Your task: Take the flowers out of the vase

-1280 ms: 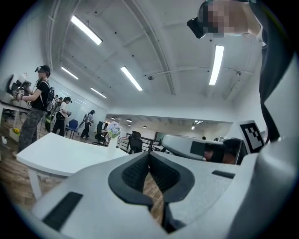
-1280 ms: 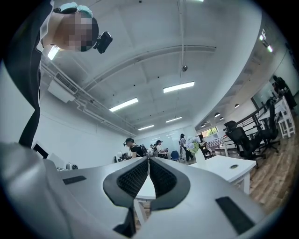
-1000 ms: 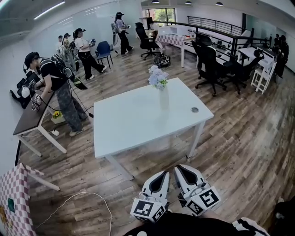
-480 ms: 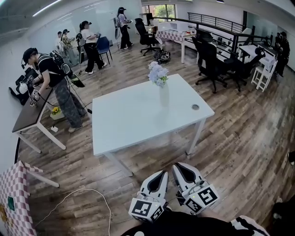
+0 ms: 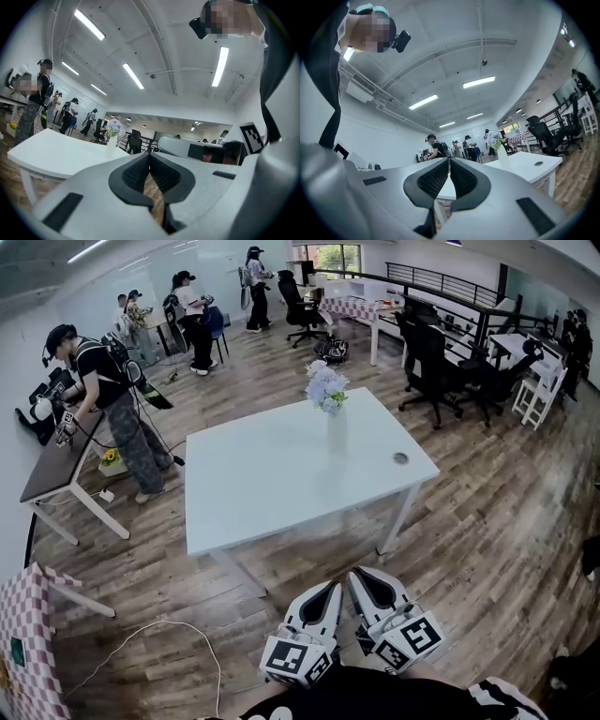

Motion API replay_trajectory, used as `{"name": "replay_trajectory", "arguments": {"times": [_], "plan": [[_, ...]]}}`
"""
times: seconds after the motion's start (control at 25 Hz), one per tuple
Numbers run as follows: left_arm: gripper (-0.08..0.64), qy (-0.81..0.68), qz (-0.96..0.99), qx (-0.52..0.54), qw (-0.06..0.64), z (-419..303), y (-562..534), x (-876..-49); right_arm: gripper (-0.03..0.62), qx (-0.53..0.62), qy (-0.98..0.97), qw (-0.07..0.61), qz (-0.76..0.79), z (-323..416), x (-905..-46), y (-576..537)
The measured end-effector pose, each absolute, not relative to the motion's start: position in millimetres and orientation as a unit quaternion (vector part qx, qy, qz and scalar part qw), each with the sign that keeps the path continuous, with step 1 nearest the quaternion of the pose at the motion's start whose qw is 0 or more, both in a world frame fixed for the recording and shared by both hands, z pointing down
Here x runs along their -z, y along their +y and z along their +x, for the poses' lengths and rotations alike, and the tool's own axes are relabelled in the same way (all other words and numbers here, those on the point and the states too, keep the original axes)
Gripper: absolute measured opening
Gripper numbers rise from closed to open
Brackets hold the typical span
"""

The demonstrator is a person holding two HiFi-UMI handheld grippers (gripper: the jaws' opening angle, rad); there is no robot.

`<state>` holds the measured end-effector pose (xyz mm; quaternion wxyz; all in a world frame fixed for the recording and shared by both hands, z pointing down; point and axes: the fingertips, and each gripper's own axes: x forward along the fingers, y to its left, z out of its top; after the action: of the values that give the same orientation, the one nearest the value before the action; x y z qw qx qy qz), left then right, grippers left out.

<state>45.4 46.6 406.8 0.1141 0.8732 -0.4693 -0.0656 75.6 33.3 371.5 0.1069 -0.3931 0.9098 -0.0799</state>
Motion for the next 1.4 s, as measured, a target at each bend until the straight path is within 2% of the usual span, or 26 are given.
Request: {"name": "replay_trajectory", "arguments": {"times": [1.4], "plan": [[0.008, -0.407, 0.902, 0.08, 0.119, -11, -230, -389, 0.026, 0.075, 0.889, 0.094, -0.441, 15, -374, -232]]}}
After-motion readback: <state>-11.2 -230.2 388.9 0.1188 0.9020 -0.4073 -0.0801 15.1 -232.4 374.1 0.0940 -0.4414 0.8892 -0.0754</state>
